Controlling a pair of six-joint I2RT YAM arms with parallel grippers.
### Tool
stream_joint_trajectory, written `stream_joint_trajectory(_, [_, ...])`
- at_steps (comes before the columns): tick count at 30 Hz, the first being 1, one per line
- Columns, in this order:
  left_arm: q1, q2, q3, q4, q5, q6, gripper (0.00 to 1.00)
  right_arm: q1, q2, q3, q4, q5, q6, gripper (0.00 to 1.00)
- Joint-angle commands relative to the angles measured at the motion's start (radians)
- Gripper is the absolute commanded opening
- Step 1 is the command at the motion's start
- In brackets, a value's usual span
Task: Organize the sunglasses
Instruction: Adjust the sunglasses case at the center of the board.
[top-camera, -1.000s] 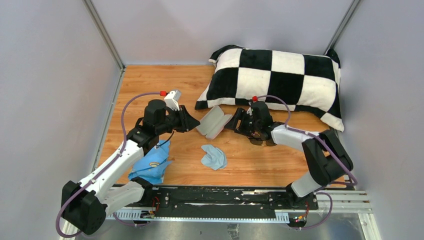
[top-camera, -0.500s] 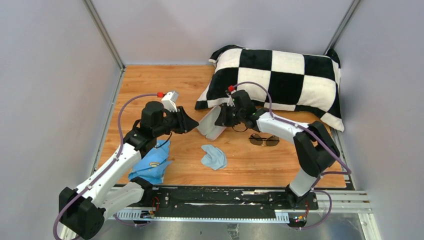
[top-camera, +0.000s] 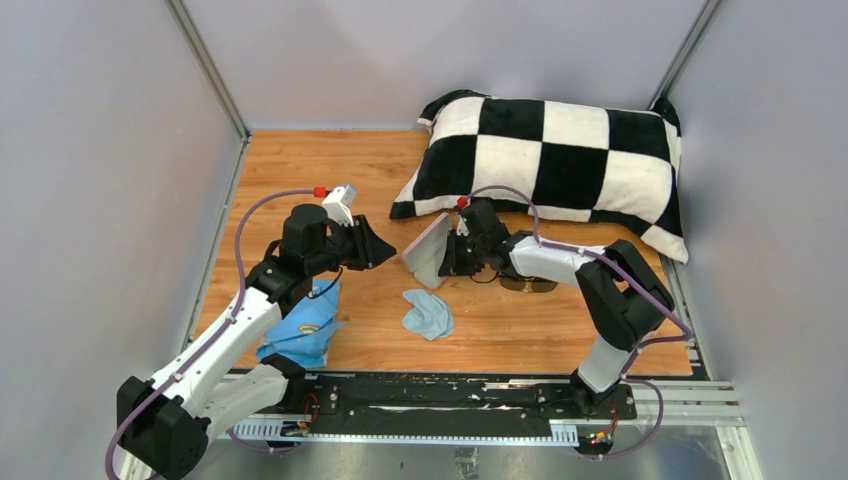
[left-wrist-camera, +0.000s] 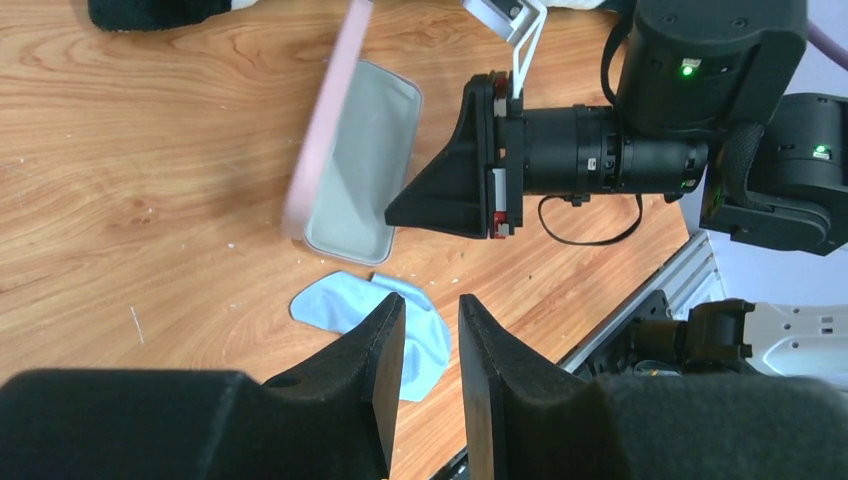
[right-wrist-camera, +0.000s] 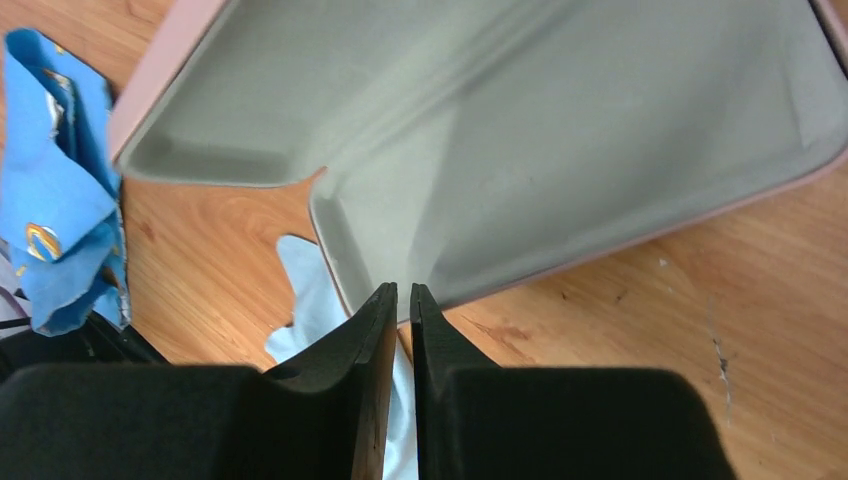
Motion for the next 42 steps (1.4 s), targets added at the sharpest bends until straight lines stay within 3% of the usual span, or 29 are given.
stream_joint_trajectory(1, [0.001,0.009,-0.003,0.006,0.014,0.008,0.32,0.014,-0.034,-0.055,-0.014,0.031,-0.005,0.16])
stream_joint_trajectory(18, [0.001,0.010,-0.023,0.024,0.016,-0.004,0.33,0.017,-0.142,-0.097,-0.001,0.086,-0.027,0.17])
stream_joint_trajectory(28, [-0.001,-0.007,-0.069,0.022,-0.012,-0.021,0.33,0.007,-0.203,-0.055,-0.133,0.165,-0.099,0.30])
stream_joint_trajectory(33, [-0.011,-0.024,-0.090,-0.094,-0.122,0.015,0.33,0.007,-0.302,-0.100,-0.209,0.223,-0.137,0.38])
stream_joint_trajectory(38, [-0.114,-0.020,-0.072,-0.159,-0.258,0.034,0.34,-0.045,-0.512,-0.165,-0.343,0.417,-0.178,0.47])
stream_joint_trajectory(42, [-0.254,0.051,-0.029,-0.120,-0.327,0.007,0.37,-0.239,-0.671,-0.239,-0.361,0.389,-0.199,0.49])
